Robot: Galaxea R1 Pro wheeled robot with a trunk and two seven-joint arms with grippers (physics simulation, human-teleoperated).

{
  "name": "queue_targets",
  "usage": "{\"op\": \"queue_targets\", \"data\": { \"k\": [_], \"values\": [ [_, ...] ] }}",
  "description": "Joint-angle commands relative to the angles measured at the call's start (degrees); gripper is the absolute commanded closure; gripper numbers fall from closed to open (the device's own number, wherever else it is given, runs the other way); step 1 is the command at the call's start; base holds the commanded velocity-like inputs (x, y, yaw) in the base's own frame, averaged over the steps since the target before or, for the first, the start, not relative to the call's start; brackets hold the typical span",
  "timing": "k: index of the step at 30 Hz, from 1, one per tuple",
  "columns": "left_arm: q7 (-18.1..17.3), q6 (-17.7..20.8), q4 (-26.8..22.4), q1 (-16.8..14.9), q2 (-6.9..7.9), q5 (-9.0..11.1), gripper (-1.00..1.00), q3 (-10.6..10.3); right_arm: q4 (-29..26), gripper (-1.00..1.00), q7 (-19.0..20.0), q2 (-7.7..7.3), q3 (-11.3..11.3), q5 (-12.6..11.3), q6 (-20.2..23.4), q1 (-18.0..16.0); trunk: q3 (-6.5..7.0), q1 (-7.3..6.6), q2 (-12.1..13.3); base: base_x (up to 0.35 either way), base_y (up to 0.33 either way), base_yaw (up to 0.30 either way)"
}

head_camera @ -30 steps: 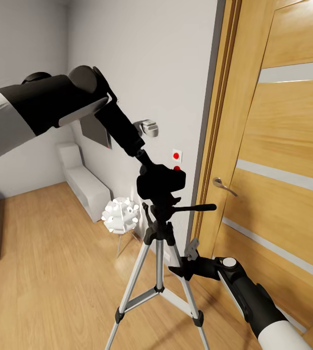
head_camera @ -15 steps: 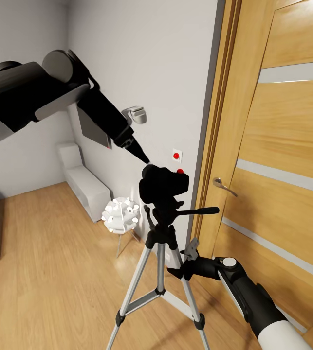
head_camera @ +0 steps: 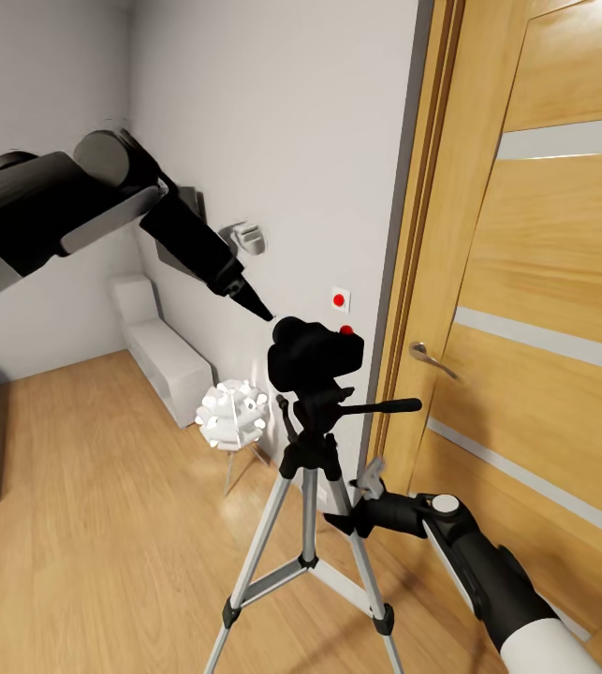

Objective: Attach the digital camera to the camera tripod in the bedroom.

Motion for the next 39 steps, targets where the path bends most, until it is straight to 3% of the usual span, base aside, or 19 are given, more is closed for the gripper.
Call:
{"op": "queue_targets", "data": {
  "k": [1, 7, 12, 18, 23, 33, 39],
  "values": [
    [1.09, 0.31, 0.01, 0.89, 0.56, 0.24, -1.00, 0.41, -0.36, -1.00, 0.19, -0.08, 0.02, 0.34, 0.31, -0.01, -0.13, 0.03, -0.13, 0.000, 0.000, 0.000],
    [7.99, 0.31, 0.09, 8.13, 3.94, 0.27, -1.00, 5.76, -1.91, -1.00, 0.20, -1.30, -0.13, 0.33, 0.57, 1.28, -0.13, 0.03, -0.13, 0.000, 0.000, 0.000],
    [11.43, 0.31, 0.10, 14.40, 6.60, 0.23, -1.00, 11.25, -3.12, -1.00, 0.15, -2.97, -0.16, 0.30, 0.68, 2.35, -0.13, 0.03, -0.13, 0.000, 0.000, 0.000],
    [14.89, 0.31, 0.11, 18.76, 9.79, 0.20, -1.00, 15.69, -3.82, -1.00, 0.12, -4.10, -0.14, 0.29, 0.74, 3.71, -0.13, 0.03, -0.13, 0.000, 0.000, 0.000],
    [17.16, 0.31, 0.11, 19.97, 10.86, 0.20, -1.00, 16.63, -3.99, -1.00, 0.12, -4.30, -0.16, 0.29, 0.89, 4.10, -0.13, 0.03, -0.13, 0.000, 0.000, 0.000],
    [20.76, 0.31, 0.13, 21.15, 11.22, 0.25, -1.00, 16.99, -4.80, -1.00, 0.12, -4.35, -0.12, 0.29, 1.02, 4.48, -0.13, 0.03, -0.13, 0.000, 0.000, 0.000],
    [22.83, 0.27, 0.25, 24.13, 11.54, 0.22, -1.00, 18.97, -6.99, -1.00, 0.16, -4.43, -0.11, 0.36, 1.10, 5.66, -0.13, 0.03, -0.13, 0.000, 0.000, 0.000]
  ]
}}
